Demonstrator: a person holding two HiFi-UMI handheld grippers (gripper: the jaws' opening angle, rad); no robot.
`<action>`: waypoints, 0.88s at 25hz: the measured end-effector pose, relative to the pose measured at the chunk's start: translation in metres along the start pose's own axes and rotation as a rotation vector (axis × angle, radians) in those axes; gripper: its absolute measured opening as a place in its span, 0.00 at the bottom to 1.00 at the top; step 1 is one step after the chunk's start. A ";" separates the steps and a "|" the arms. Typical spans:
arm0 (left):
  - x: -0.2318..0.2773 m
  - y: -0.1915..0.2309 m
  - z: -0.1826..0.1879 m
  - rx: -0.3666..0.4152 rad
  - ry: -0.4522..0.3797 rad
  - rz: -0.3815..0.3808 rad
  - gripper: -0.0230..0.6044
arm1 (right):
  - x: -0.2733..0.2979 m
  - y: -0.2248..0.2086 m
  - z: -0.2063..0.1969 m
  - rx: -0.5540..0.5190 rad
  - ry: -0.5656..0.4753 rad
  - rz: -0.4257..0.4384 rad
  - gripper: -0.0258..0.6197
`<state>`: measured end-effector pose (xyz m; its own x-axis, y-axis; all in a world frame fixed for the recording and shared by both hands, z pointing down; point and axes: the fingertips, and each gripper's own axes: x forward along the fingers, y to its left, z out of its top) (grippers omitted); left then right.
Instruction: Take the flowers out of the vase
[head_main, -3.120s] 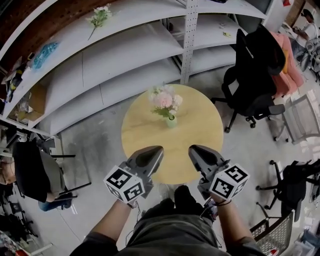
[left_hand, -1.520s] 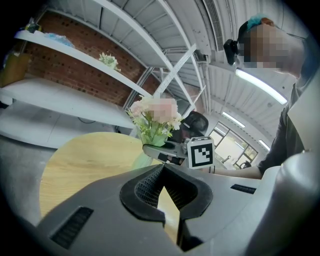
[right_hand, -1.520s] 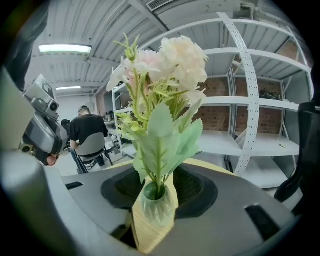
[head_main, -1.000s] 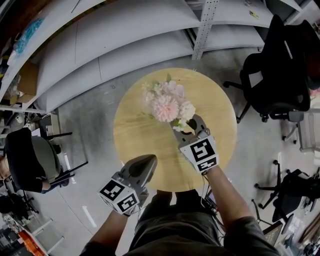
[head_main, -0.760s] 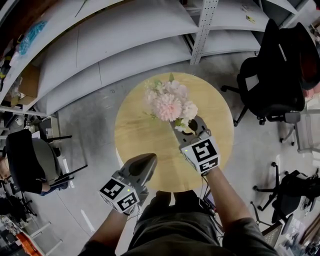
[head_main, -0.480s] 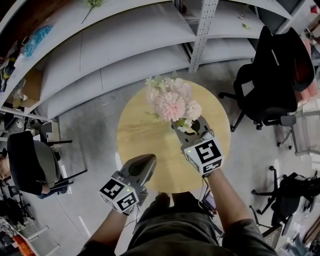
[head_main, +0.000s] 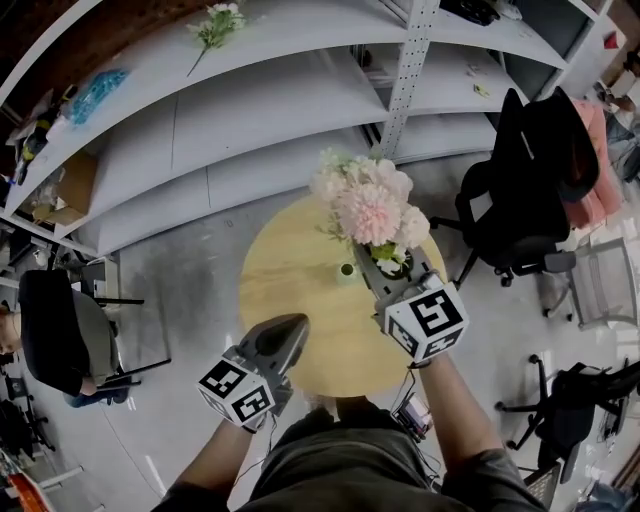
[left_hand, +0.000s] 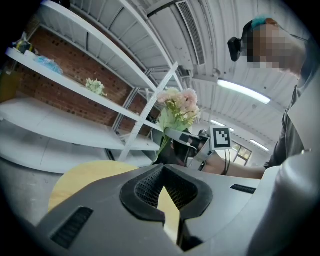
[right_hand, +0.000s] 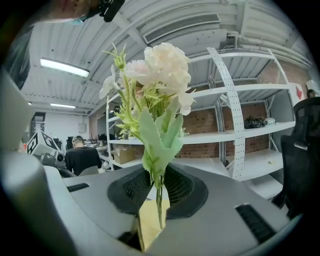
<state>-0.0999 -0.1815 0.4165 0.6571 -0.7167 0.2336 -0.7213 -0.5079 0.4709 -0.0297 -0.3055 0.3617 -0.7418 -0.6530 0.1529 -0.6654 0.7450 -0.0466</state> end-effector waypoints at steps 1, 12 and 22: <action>-0.001 -0.002 0.002 0.003 -0.006 -0.005 0.05 | -0.005 0.001 0.007 0.010 -0.011 0.000 0.14; -0.009 -0.023 0.017 0.056 -0.020 -0.046 0.05 | -0.053 0.023 0.053 0.084 -0.075 0.035 0.13; -0.010 -0.033 0.021 0.078 -0.023 -0.058 0.05 | -0.071 0.025 0.040 0.094 -0.026 0.010 0.13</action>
<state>-0.0873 -0.1672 0.3809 0.6939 -0.6953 0.1874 -0.6974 -0.5841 0.4153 0.0027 -0.2456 0.3101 -0.7498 -0.6495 0.1265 -0.6617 0.7365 -0.1406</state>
